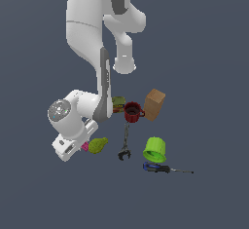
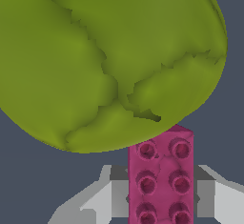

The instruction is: Pick up a designated object from a clutter of objects.

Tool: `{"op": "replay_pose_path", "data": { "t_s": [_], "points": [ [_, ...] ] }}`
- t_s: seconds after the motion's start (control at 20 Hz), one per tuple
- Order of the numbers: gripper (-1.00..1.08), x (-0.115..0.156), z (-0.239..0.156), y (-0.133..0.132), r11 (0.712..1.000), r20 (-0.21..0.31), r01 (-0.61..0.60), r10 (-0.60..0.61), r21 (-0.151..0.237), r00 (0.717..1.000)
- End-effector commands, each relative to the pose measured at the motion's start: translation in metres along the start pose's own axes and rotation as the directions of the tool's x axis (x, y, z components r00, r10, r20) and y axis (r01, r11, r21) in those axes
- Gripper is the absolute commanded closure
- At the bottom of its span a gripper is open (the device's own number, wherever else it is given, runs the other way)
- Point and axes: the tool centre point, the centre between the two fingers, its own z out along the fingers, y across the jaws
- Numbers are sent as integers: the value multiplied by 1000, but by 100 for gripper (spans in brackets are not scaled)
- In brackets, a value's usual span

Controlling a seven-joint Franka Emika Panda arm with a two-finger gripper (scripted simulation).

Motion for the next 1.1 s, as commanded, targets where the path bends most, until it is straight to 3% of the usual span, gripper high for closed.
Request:
{"op": "replay_pose_path", "data": {
  "t_s": [0.0,0.5,1.05],
  "points": [
    [108,0,0,0,1000,0,0,0,0,1000],
    [108,10,-25,-3,1000,0,0,0,0,1000],
    [108,48,-125,-14,1000,1,0,0,0,1000]
  ]
}}
